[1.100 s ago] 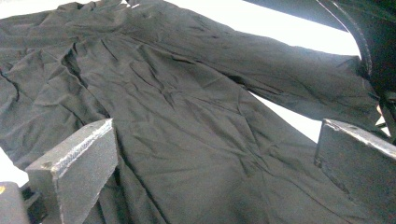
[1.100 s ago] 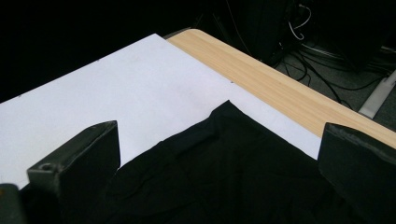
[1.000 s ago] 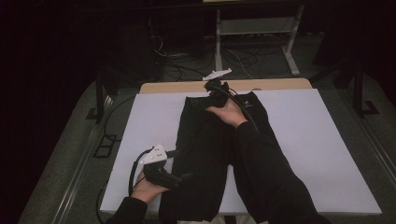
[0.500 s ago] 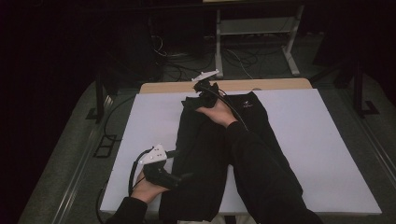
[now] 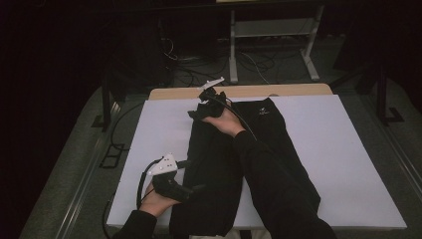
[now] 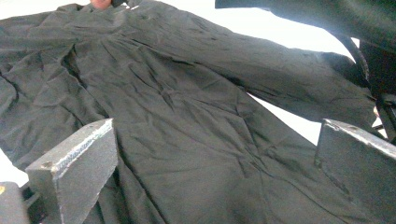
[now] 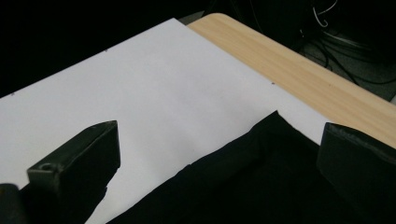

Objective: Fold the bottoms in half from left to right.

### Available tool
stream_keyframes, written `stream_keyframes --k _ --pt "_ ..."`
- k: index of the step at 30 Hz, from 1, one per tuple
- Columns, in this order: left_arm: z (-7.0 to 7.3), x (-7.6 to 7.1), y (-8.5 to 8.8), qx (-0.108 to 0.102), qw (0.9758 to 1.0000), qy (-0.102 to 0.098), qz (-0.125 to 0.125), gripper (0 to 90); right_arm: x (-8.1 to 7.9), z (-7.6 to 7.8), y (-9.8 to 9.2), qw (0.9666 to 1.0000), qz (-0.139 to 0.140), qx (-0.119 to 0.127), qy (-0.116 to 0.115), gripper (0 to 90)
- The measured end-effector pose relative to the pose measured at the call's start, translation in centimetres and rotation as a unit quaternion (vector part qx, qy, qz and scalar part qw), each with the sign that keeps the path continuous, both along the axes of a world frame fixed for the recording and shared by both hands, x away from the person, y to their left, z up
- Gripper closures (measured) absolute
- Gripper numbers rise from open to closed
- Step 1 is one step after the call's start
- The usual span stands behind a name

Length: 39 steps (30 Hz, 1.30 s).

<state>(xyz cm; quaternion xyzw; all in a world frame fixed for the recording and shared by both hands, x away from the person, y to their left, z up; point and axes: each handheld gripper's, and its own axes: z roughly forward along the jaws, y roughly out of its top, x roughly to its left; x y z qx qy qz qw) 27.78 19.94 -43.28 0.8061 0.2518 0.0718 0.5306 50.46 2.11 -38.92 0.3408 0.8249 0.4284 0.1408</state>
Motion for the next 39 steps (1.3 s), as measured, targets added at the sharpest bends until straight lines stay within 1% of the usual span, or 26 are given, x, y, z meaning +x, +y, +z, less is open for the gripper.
stream_keyframes --k 4,6,7,8,10,12,16,21,23,26,27,30,33,39 --pt "0.0 0.0 0.0 0.000 1.0000 0.000 0.000 0.0 0.2 -1.0 0.4 0.9999 -0.002 -0.005 0.009 0.0" --pt "0.0 0.0 0.0 0.000 1.0000 0.000 -0.001 0.0 0.3 -1.1 0.4 1.0000 -0.002 -0.005 0.008 0.0" --pt "0.0 0.0 0.0 0.000 1.0000 0.001 -0.001 0.0 0.4 -1.4 0.5 0.9999 -0.007 -0.004 0.009 0.0" --pt "0.0 0.0 0.0 0.000 1.0000 0.001 -0.001 0.0 0.4 -1.4 0.5 0.9999 -0.007 -0.004 0.009 0.0" --pt "0.0 0.0 0.0 0.001 1.0000 0.001 -0.002 0.0 0.6 -1.9 0.7 0.9998 -0.013 0.002 0.014 0.0" --pt "0.0 0.0 0.0 0.001 1.0000 0.001 -0.001 0.0 0.6 -2.0 0.8 0.9997 -0.017 0.004 0.017 0.5" --pt "0.0 0.0 0.0 0.001 1.0000 0.001 -0.001 0.0 0.8 -2.9 1.2 0.9994 -0.029 0.004 0.018 5.9" --pt "0.0 0.1 0.0 0.001 1.0000 0.002 -0.002 0.0 1.0 -3.4 1.5 0.9991 -0.037 0.001 0.019 9.0" --pt "0.0 0.1 0.0 0.001 1.0000 0.002 -0.002 0.0 1.1 -3.6 1.6 0.9990 -0.040 0.003 0.020 13.6" --pt "0.0 0.1 0.0 0.000 1.0000 0.002 -0.002 0.0 1.3 -3.9 1.7 0.9987 -0.047 0.001 0.022 14.2" --pt "0.0 0.0 0.0 0.000 1.0000 0.002 -0.002 0.0 1.4 -4.1 1.9 0.9984 -0.052 0.001 0.024 16.7" --pt "0.0 0.0 0.1 -0.001 1.0000 0.001 -0.003 0.0 1.5 -4.3 2.0 0.9983 -0.054 0.000 0.025 18.8" --pt "0.0 0.1 0.1 -0.003 1.0000 0.002 -0.002 0.0 1.5 -4.6 2.1 0.9981 -0.056 0.002 0.026 24.5" --pt "0.0 0.1 0.1 -0.001 1.0000 0.002 -0.004 0.0 1.5 -5.2 2.6 0.9978 -0.063 -0.011 0.020 32.6"
